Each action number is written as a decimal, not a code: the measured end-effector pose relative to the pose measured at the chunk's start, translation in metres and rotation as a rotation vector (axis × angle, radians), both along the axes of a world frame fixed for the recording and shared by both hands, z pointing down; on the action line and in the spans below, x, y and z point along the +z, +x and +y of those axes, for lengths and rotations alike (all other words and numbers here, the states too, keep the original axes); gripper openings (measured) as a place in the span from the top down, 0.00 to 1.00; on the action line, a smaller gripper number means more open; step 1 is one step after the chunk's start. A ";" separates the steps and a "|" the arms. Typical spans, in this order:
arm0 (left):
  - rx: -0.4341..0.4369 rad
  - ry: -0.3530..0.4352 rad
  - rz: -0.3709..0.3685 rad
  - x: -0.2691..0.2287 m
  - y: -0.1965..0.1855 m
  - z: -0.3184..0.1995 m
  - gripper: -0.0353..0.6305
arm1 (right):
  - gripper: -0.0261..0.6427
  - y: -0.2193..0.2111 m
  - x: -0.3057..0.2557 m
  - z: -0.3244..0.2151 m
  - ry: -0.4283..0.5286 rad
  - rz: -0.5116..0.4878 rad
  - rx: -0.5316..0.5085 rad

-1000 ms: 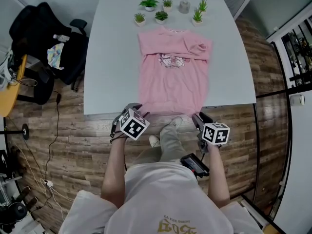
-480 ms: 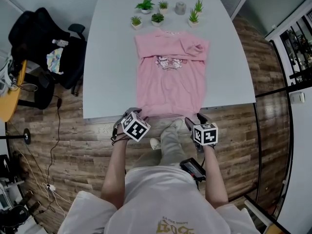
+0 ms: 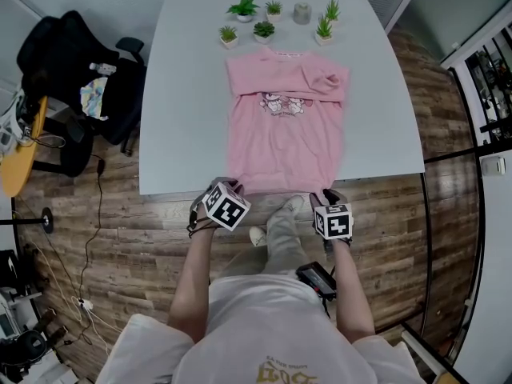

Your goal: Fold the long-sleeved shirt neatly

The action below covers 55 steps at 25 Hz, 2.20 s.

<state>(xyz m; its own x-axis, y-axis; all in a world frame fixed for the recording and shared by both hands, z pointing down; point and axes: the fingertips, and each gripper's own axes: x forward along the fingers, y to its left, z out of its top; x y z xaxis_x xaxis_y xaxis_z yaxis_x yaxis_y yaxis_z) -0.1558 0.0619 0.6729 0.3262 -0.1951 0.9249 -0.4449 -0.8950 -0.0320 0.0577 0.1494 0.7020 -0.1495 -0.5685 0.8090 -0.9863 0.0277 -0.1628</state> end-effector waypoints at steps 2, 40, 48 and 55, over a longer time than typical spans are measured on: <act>-0.007 -0.005 0.001 0.001 -0.001 -0.001 0.88 | 0.87 0.004 -0.003 -0.001 0.001 0.015 0.000; -0.187 0.131 0.317 -0.145 -0.034 -0.012 0.90 | 0.92 0.008 -0.168 0.008 0.284 -0.219 0.110; -0.197 0.180 0.383 -0.177 -0.046 -0.008 0.90 | 0.92 0.002 -0.201 0.019 0.323 -0.224 0.121; -0.194 0.240 0.426 -0.211 -0.054 -0.007 0.90 | 0.92 -0.003 -0.240 0.019 0.376 -0.235 0.112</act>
<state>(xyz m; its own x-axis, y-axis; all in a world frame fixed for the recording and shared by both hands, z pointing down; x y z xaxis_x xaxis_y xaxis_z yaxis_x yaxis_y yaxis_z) -0.2095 0.0547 0.4621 0.6005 -0.4792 0.6402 -0.6199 -0.7847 -0.0059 0.0551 0.1687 0.4622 -0.2250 -0.8393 0.4949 -0.9243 0.0231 -0.3811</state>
